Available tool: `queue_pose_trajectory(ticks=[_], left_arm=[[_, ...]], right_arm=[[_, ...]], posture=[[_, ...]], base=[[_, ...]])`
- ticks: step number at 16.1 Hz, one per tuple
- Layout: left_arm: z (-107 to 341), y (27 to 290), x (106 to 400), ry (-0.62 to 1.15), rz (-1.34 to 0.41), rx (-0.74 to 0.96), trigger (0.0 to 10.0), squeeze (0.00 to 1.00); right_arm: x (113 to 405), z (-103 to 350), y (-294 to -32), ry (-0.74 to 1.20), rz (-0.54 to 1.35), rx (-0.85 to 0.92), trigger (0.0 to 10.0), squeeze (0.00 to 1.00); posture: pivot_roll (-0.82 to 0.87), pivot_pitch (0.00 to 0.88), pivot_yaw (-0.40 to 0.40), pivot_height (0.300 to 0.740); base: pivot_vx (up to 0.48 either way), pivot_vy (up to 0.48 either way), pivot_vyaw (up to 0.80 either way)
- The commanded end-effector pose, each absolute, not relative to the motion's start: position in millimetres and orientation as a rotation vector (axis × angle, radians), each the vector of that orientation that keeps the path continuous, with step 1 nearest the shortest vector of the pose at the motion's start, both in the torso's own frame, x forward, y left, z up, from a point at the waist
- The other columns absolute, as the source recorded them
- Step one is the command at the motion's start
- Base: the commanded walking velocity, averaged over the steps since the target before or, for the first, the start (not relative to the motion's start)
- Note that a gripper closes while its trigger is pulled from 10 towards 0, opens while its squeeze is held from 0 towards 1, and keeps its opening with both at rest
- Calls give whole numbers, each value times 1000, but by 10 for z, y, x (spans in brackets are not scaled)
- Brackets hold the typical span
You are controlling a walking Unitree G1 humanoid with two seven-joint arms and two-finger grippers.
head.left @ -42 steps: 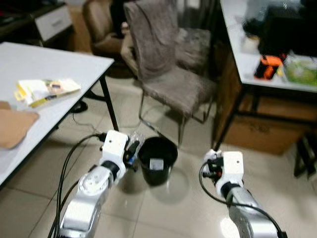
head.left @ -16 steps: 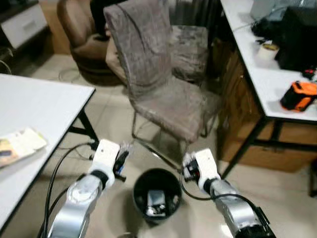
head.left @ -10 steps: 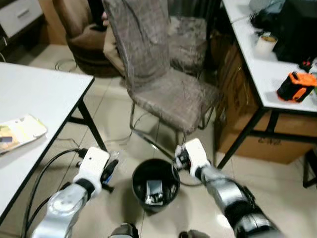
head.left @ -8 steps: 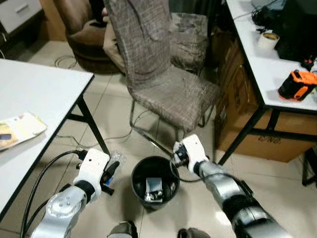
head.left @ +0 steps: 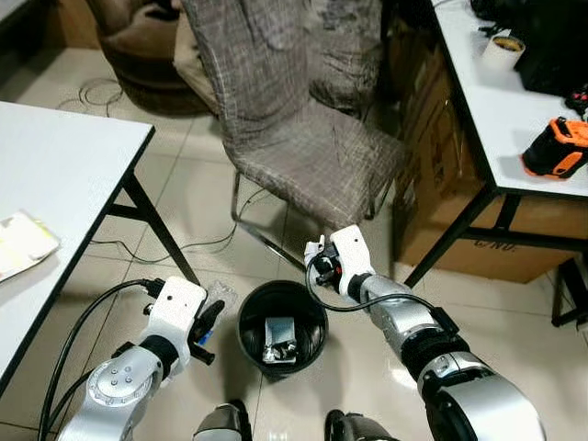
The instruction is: Picking trash to rubbish bin
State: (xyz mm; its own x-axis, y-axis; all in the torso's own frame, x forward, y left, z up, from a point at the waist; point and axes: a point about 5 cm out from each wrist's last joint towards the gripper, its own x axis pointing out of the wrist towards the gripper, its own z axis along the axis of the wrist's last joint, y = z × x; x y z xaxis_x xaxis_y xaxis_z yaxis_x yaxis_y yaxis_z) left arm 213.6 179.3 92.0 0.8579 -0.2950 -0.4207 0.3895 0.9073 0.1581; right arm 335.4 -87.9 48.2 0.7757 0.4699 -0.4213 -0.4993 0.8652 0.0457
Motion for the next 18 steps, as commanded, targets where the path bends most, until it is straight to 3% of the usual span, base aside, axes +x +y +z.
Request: queue_pose_trajectory(ticks=[1,11,12,13,16,18], left_arm=[[914,1765,2089,411,-368,231,10000,0],[875,1702,2195,381,-329,212,10000,0],[863,1695,2207,382,-324,212,10000,0],[838,1683,2237,376,-307,202,10000,0],[688,1512,2347,400,-342,148,10000,0],[468,1267,2561,470,-455,137,10000,0]], right_arm=[[3364,484,-895,438,528,-61,10000,1000],[3413,530,-995,413,482,-2,10000,1000],[3412,527,-1014,411,471,8,10000,859],[3386,498,-1054,409,455,-3,10000,0],[3071,300,-1218,390,393,12,10000,0],[2616,302,-1365,363,351,30,10000,0]], posture=[[26,224,-33,740],[4,188,-38,740],[4,188,-38,740],[-6,177,-36,740],[-45,142,-23,740],[-100,124,8,740]], base=[[0,0,0],[0,0,0],[0,0,0],[0,0,0],[0,0,0],[0,0,0]])
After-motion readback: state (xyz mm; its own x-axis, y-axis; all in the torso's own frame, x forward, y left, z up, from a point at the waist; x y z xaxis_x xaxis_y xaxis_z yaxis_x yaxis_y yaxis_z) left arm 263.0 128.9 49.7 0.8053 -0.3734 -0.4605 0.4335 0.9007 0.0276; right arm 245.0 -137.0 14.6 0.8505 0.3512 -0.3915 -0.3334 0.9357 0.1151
